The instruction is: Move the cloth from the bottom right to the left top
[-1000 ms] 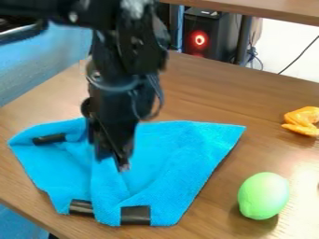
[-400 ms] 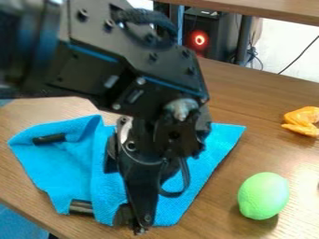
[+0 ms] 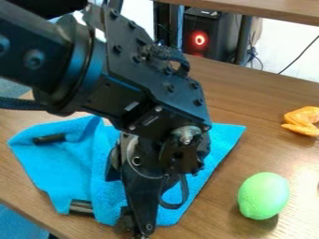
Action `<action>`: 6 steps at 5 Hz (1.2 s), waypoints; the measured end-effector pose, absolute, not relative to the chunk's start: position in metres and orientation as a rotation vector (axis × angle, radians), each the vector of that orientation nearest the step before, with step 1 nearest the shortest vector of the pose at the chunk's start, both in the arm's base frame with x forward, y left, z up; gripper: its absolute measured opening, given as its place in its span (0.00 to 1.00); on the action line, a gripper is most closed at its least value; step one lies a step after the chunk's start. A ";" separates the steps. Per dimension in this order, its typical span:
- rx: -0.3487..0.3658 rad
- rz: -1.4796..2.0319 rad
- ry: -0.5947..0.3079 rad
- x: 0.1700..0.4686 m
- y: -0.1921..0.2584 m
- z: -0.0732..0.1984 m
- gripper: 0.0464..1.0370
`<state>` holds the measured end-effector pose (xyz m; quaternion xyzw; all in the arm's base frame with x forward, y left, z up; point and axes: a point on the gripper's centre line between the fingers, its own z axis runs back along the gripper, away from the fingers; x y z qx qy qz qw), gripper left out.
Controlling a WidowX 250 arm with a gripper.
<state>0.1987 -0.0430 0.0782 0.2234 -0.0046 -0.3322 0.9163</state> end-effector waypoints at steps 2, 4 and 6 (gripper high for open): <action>0.444 -0.689 0.004 0.193 -0.040 0.078 0.32; 0.320 -0.659 -0.013 0.208 -0.022 0.108 0.04; 0.213 -0.606 0.039 0.243 0.013 0.112 0.02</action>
